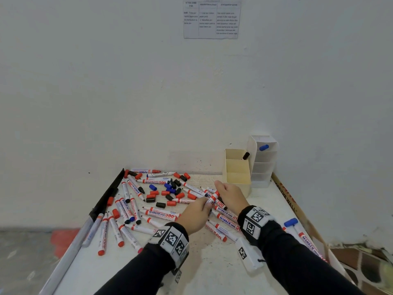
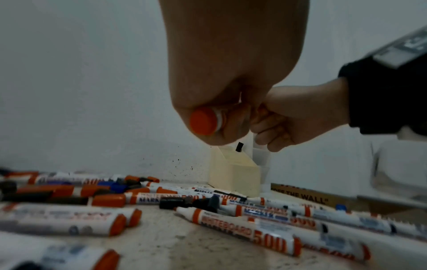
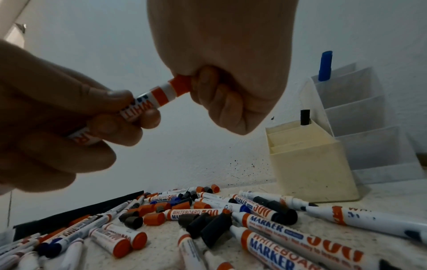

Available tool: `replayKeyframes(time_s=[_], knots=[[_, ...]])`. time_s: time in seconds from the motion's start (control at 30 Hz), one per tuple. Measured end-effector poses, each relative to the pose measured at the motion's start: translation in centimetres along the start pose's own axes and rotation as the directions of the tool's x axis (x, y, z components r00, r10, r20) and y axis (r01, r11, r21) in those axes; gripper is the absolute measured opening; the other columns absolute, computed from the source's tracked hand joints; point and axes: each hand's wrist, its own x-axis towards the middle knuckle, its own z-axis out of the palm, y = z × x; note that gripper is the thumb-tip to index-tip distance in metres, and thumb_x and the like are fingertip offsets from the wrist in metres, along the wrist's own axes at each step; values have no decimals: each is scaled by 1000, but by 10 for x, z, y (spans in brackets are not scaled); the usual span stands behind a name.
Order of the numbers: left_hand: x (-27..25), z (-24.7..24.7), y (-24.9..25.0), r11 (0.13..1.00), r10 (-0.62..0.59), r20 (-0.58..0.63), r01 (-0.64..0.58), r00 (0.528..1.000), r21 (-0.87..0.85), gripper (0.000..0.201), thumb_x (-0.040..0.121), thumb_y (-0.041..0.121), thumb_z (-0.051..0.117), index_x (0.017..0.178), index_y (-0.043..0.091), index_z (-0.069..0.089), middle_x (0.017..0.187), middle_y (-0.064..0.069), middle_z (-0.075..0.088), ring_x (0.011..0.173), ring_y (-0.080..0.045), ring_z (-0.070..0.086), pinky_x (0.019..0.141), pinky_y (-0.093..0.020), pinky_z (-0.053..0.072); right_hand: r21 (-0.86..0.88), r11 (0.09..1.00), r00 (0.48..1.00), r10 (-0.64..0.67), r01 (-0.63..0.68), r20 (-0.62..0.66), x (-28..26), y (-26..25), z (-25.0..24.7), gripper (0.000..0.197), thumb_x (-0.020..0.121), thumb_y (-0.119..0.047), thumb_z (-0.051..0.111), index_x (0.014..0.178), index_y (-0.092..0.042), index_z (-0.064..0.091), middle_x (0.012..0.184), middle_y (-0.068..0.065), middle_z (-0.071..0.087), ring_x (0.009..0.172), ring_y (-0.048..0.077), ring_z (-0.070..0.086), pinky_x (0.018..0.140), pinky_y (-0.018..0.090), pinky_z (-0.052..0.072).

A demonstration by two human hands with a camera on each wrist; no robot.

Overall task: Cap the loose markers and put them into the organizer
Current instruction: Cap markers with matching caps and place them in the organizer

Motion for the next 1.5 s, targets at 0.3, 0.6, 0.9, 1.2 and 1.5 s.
replayKeyframes(time_s=[0.3, 0.6, 0.9, 1.2, 1.5], knots=[[15, -6, -1, 836, -94, 322, 250, 942, -489, 35, 98, 41, 32, 74, 19, 46, 55, 7, 38, 38, -6, 31, 37, -17, 30, 108, 985, 988, -140, 132, 73, 2, 3, -13, 36, 98, -32, 37, 65, -19, 42, 56, -5, 37, 51, 9, 34, 54, 22, 31], [36, 7, -26, 915, -401, 136, 387, 906, 114, 31, 97, 25, 40, 126, 17, 43, 106, -6, 54, 67, -12, 51, 59, -20, 45, 15, 985, 943, -162, 174, -291, 52, -1, -64, 18, 95, -21, 48, 106, -8, 55, 86, 1, 61, 72, 15, 57, 68, 27, 51], [47, 22, -45, 902, -387, 178, 333, 904, 274, 31, 95, 23, 45, 124, 21, 55, 135, -4, 49, 118, -20, 52, 98, -27, 43, -162, 973, 851, -225, 167, -474, 76, 34, -60, 25, 94, -7, 47, 118, -3, 53, 99, 7, 54, 86, 17, 53, 78, 26, 43], [52, 25, -59, 917, -369, 37, 358, 929, 175, 26, 84, 32, 64, 105, 20, 56, 125, -3, 54, 90, -14, 55, 88, -25, 50, -249, 967, 885, -165, 58, -435, 91, 67, -56, 17, 89, -3, 51, 105, -4, 58, 94, 12, 62, 88, 29, 60, 79, 29, 45], [54, 14, -56, 949, -314, -113, 314, 943, -14, 21, 84, 6, 61, 98, 20, 52, 120, -7, 56, 75, -9, 56, 64, -14, 48, -307, 944, 918, -8, -124, -396, 75, 55, -54, 47, 86, -5, 52, 132, -7, 42, 133, 13, 38, 120, 27, 42, 100, 32, 37]])
